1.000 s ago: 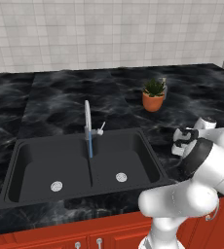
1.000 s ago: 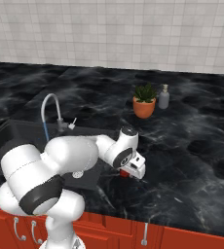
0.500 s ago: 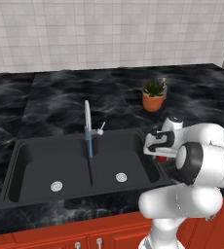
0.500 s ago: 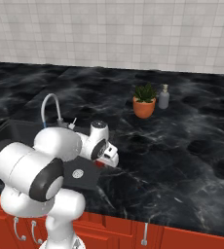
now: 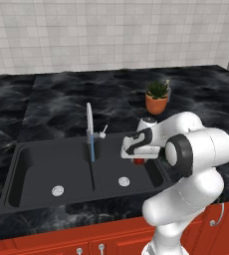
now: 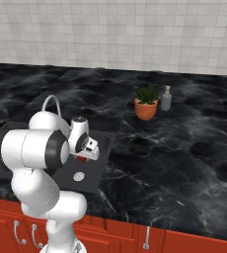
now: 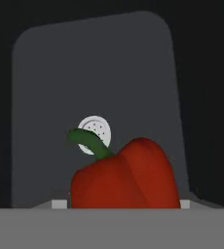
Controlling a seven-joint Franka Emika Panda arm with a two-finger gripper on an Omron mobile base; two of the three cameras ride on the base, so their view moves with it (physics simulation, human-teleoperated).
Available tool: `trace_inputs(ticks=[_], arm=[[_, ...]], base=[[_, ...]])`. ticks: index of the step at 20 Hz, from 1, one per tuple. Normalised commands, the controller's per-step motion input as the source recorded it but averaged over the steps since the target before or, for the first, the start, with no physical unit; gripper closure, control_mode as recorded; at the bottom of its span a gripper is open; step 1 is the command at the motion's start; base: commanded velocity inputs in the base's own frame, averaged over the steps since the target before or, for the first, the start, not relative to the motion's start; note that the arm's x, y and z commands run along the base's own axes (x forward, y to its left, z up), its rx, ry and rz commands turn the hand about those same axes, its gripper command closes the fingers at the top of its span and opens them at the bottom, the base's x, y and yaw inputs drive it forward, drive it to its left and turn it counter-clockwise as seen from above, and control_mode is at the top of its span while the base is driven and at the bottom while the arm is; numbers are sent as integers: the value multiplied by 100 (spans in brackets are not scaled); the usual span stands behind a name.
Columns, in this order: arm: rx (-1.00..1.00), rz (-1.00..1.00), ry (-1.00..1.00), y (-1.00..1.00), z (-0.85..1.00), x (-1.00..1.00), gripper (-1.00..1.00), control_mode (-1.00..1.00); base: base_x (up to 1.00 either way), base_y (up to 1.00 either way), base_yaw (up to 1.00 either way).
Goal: Turn on the sink faucet. Then move the bell pepper from the counter to the sink. Turn off the sink. Move the vegetable from the sink to the pot next to the stove. Finally move the pot to the front right burner.
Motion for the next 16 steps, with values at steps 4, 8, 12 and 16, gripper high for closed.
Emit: trace_inputs(ticks=[4, 8, 12, 16], arm=[[0, 8, 3, 45, -18, 29, 100, -100], [0, 6, 0, 18, -31, 25, 100, -100], [0, 5, 0, 0, -30, 17, 100, -100], [0, 5, 0, 1, -38, 30, 100, -100]], base=[[0, 0, 0], [0, 0, 0], [0, 0, 0], [0, 0, 0]])
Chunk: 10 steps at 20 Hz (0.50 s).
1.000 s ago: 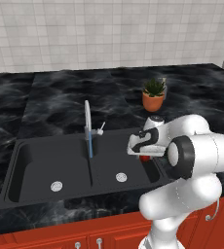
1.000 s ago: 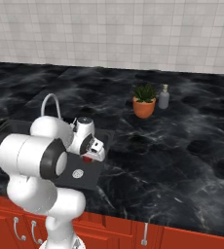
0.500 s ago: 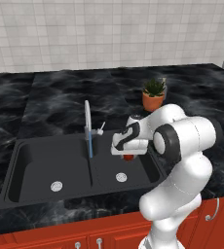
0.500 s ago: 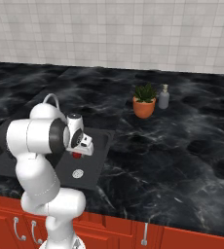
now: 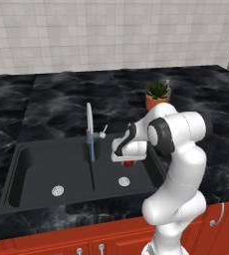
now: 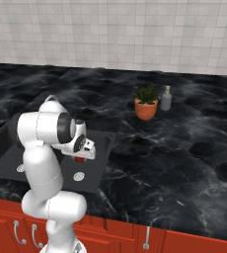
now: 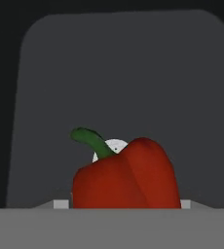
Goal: Turn on the sink faucet. Then move the bell pepper from the counter to the sink. Turn off the sink. Move the vegetable from the sink to the pot next to the stove. Finally move the pot to the front right burner.
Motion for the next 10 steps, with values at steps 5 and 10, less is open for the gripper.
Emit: trace_inputs(ticks=[5, 10], arm=[[0, 3, 0, 6, -39, 30, 100, -100], [0, 3, 1, 10, -34, 28, 100, -100]], base=[[0, 0, 0], [0, 0, 0]])
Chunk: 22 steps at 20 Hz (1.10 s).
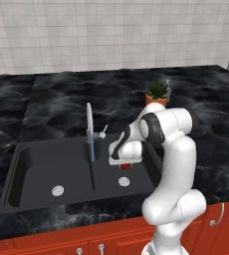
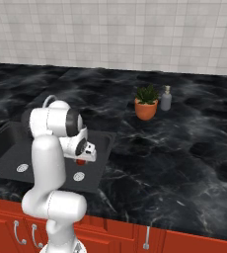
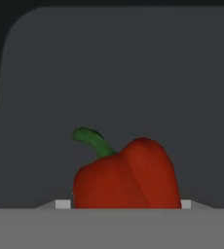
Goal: Turn on the sink faucet. Then move the bell pepper from the counter to the sink. Turn off the sink. Move the vegetable from the sink to the pot next to the stove. Finally move the pot to the front right burner.
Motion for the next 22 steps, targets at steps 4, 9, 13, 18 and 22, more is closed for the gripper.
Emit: trace_inputs(ticks=[4, 9, 13, 18, 22], arm=[[0, 4, 3, 6, -24, 22, 100, -100], [0, 3, 3, 0, -14, 18, 100, -100], [0, 3, 5, 1, -22, 15, 100, -100], [0, 3, 6, 6, -22, 16, 100, -100], [0, 3, 7, 9, -19, 12, -100, -100]], base=[[0, 0, 0], [0, 0, 0], [0, 0, 0], [0, 0, 0], [0, 0, 0]])
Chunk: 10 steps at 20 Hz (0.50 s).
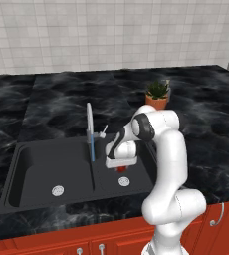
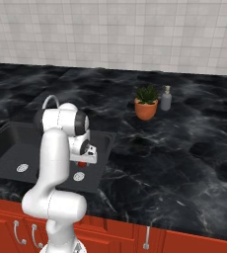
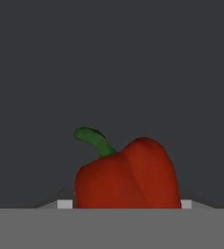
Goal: Turn on the sink faucet. Then move the bell pepper from the counter to the sink. Turn off the sink. Move the vegetable from the sink to the pot next to the stove. Finally move the pot to the front right burner.
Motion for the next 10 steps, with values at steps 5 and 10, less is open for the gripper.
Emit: trace_inputs(ticks=[5, 10], arm=[[1, 2, 2, 5, -13, 10, -100, -100], [1, 0, 2, 0, 4, -1, -100, -100]], base=[[0, 0, 0], [0, 0, 0]])
